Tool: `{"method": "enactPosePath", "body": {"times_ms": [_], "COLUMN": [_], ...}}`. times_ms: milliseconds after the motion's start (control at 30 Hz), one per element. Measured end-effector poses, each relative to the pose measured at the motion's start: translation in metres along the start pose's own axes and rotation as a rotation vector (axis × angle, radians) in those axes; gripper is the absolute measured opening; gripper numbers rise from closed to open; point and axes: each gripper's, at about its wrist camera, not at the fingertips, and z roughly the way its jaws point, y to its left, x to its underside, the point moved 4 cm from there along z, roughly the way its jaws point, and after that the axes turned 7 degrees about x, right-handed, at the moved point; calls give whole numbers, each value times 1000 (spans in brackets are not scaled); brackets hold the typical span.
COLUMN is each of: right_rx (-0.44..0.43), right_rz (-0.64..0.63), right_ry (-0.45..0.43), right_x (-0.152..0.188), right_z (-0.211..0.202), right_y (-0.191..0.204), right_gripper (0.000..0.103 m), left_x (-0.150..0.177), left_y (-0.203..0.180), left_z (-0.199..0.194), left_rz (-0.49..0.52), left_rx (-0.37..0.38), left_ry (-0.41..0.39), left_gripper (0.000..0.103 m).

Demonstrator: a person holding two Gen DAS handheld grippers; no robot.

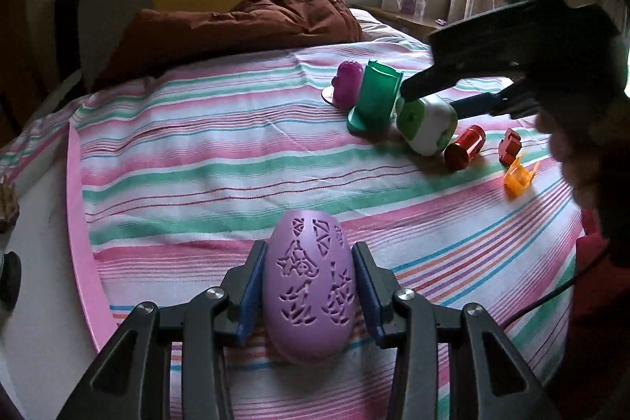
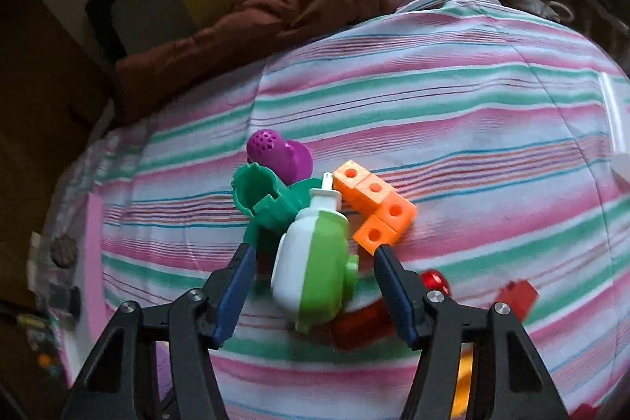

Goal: Organize rigid objects
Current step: 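Grasp the purple oval toy with the left tool while the right tool approaches the white-green bottle, then carry the purple toy to the tray with left tool while right tool grasps white-green bottle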

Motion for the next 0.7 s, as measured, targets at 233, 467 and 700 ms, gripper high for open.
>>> {"method": "enactPosePath", "body": {"times_ms": [233, 467, 700], "right_rx": [-64, -265, -183], "right_rz": [-48, 47, -5], "right_ry": [68, 255, 199], "right_x": [5, 21, 18], "right_z": [4, 15, 9], "right_y": [8, 7, 10], "right_gripper": [47, 44, 55], "left_x": [2, 3, 3], "left_y": [-2, -1, -1], "left_z": [-1, 1, 1], "left_rz": [7, 4, 5], "left_rx": [-11, -9, -15], "left_ry": [-15, -16, -14], "left_gripper": [43, 43, 43]}}
